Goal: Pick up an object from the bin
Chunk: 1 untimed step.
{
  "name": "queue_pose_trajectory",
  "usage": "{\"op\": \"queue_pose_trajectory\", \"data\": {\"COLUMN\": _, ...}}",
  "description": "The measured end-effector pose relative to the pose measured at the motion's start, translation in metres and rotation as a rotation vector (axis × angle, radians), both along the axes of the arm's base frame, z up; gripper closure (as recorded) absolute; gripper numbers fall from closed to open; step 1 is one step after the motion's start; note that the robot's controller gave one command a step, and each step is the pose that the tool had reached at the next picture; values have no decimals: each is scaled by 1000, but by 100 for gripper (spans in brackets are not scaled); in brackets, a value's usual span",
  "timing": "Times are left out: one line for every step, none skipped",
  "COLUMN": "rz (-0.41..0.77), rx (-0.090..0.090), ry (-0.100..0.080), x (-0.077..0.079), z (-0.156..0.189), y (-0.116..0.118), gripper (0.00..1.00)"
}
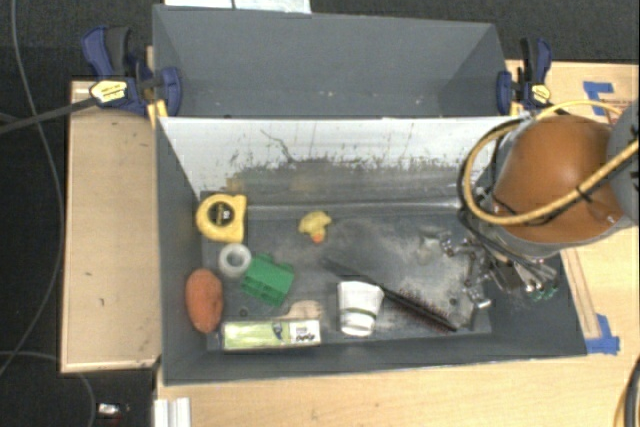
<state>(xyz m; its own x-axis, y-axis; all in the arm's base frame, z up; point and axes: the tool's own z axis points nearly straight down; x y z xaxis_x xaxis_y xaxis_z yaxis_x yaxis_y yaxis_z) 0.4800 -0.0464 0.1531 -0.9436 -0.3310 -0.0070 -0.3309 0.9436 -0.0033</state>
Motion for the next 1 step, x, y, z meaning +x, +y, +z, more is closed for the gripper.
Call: {"op": "queue_pose_trajectory", "data": {"rz": -43, "rx": 0, "ry": -3, "x": 2, "z": -10, "y": 0, "gripper": 0}}
